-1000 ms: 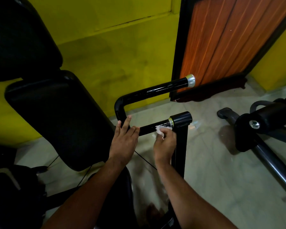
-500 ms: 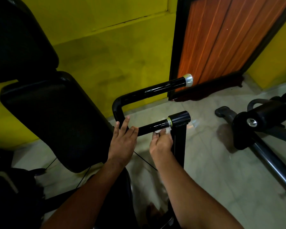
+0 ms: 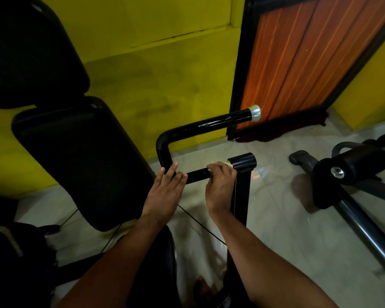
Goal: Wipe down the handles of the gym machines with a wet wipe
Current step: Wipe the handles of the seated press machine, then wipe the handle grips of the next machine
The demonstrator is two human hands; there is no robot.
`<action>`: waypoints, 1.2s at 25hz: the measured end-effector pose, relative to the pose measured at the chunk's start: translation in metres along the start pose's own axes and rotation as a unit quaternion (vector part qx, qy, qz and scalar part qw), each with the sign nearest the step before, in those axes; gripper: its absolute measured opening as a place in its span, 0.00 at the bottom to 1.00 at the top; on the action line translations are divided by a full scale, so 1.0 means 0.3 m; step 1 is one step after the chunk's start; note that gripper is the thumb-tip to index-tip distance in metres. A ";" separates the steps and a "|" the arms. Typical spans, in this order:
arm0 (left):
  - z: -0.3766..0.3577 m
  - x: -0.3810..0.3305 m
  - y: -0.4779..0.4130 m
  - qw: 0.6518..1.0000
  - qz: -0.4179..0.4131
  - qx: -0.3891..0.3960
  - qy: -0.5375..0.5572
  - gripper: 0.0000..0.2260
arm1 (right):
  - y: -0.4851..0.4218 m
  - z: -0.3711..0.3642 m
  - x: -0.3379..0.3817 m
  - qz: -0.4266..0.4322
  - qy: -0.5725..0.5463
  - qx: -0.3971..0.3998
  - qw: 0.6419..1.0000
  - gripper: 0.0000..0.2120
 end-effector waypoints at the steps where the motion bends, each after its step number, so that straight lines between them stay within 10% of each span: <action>1: -0.012 0.000 0.015 1.000 -0.007 0.003 0.007 0.28 | -0.004 -0.024 0.027 0.035 -0.007 0.042 0.998 0.12; 4: -0.012 -0.003 0.046 0.999 -0.017 -0.001 0.034 0.24 | 0.044 -0.083 0.128 0.151 -0.069 0.171 0.971 0.07; 16: 0.094 0.140 0.435 0.938 0.294 0.084 0.166 0.16 | 0.208 -0.080 0.125 -0.016 -0.118 0.424 0.898 0.07; 24: 0.239 -0.121 0.996 0.771 0.603 0.077 0.190 0.16 | 0.545 -0.061 0.337 0.179 -0.083 0.631 0.750 0.03; 30: 0.456 -0.529 1.524 0.632 0.754 0.089 0.159 0.19 | 1.075 0.124 0.392 0.169 -0.132 0.756 0.619 0.02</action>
Point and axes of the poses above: each hand's wrist, its own y-axis away from the middle knuckle, its own z-axis out of the back of the hand, x = y × z, the point moved 9 cm from there along -y, towards the middle knuckle
